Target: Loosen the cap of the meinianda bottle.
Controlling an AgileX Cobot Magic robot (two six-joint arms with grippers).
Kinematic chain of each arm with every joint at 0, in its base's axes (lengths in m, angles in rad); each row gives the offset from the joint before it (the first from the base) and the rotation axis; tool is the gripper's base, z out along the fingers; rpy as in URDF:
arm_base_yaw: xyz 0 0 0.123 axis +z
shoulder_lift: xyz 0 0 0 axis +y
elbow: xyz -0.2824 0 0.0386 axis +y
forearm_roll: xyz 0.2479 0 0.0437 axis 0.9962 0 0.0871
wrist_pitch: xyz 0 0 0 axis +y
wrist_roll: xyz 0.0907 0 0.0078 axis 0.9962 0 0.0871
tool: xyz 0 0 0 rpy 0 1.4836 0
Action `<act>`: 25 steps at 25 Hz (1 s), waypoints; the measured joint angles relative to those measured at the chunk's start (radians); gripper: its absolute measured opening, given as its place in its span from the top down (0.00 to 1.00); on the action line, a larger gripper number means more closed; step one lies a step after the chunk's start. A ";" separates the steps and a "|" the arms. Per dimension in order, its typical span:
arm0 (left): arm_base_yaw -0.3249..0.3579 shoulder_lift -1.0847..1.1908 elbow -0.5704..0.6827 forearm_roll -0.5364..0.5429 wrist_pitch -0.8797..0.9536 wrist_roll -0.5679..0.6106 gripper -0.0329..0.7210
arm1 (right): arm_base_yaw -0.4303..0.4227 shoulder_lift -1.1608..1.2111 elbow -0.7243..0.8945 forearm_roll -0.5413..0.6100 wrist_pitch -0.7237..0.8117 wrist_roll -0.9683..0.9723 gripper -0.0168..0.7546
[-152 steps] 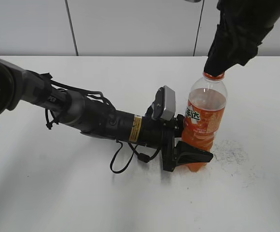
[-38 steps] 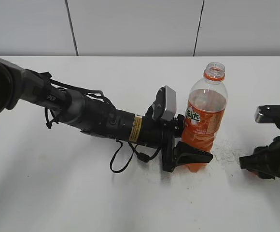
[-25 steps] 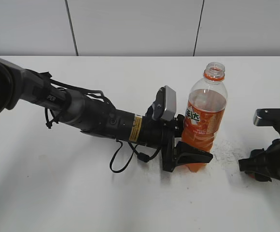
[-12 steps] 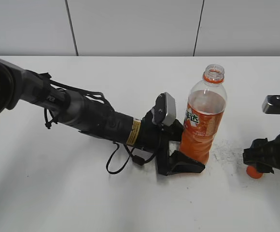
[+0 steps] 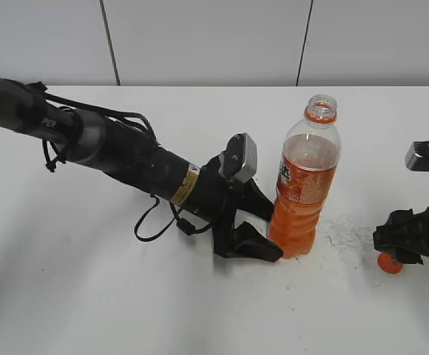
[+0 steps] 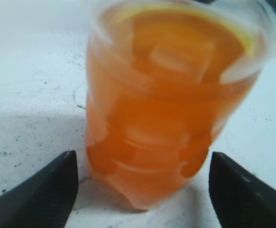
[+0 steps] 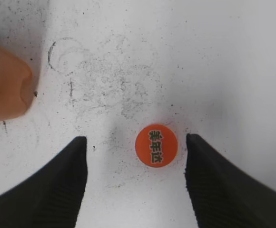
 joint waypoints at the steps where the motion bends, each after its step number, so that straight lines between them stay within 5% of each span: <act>1: 0.001 -0.008 0.000 0.033 0.002 -0.022 0.07 | 0.000 -0.001 -0.002 0.000 0.001 0.000 0.36; 15: 0.066 -0.161 0.034 0.099 0.072 -0.206 0.10 | 0.000 -0.133 -0.003 0.000 0.084 0.001 0.36; 25: 0.097 -0.432 0.293 0.099 0.561 -0.227 0.12 | 0.000 -0.320 -0.003 0.000 0.227 0.001 0.36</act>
